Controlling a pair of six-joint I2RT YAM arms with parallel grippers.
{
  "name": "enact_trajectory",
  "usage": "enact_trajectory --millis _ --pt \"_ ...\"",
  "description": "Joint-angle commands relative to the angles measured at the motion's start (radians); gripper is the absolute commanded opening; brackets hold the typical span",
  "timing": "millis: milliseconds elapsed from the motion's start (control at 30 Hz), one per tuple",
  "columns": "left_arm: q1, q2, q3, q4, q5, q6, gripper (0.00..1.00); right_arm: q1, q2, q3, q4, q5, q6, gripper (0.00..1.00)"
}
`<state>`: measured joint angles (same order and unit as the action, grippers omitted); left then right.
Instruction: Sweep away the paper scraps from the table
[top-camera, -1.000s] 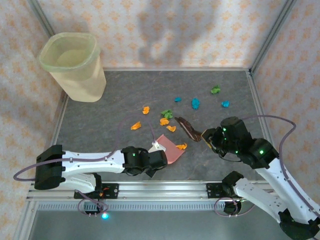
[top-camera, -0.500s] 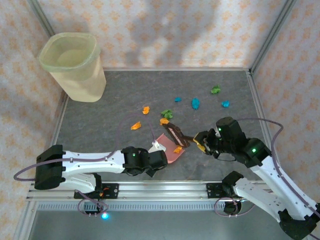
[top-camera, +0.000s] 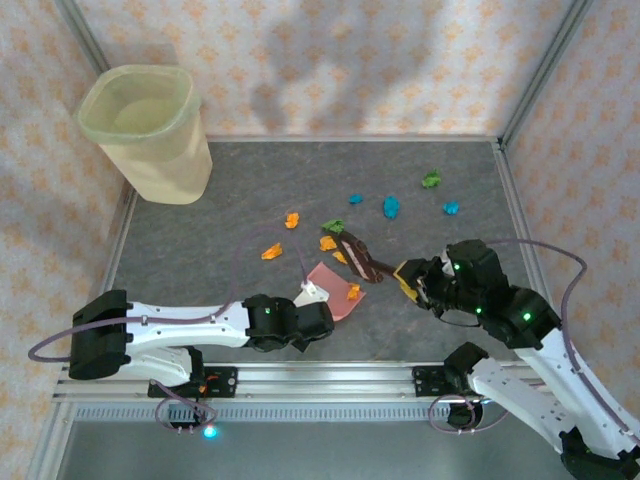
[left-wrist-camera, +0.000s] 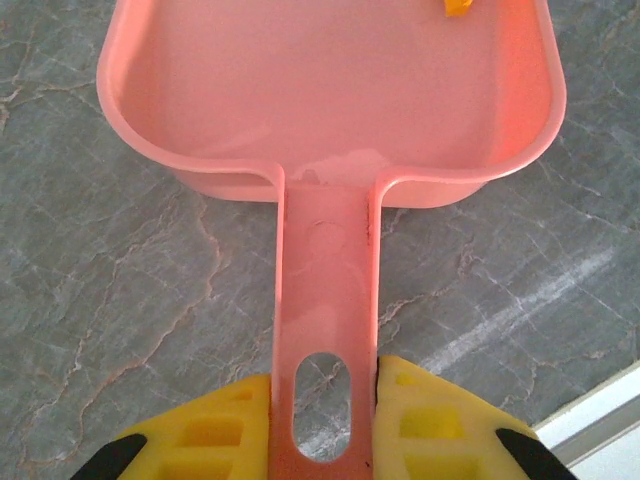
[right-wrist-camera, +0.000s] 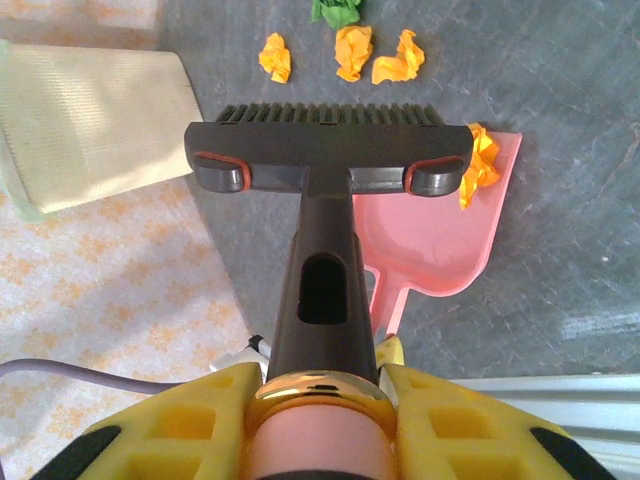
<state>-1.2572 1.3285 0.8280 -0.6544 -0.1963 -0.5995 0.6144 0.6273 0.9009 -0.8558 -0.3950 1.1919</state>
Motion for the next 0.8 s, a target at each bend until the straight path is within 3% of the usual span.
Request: enact_trajectory --millis 0,200,300,533,767 --pt "0.023 -0.028 -0.018 -0.021 -0.060 -0.042 0.00 -0.002 0.007 0.032 0.084 0.112 -0.070 0.00" --pt "0.059 -0.027 -0.026 -0.027 -0.069 -0.083 0.00 -0.002 0.027 -0.029 0.301 0.190 -0.275 0.00" --pt "0.071 -0.011 -0.024 -0.022 -0.065 -0.094 0.00 -0.003 0.086 -0.015 0.305 0.231 -0.350 0.00" --pt "0.089 0.022 -0.008 -0.027 -0.084 -0.114 0.00 -0.004 0.252 0.006 0.291 0.121 -0.402 0.00" --pt "0.097 0.044 0.003 -0.014 -0.095 -0.113 0.00 -0.003 0.295 -0.029 0.305 0.042 -0.391 0.00"
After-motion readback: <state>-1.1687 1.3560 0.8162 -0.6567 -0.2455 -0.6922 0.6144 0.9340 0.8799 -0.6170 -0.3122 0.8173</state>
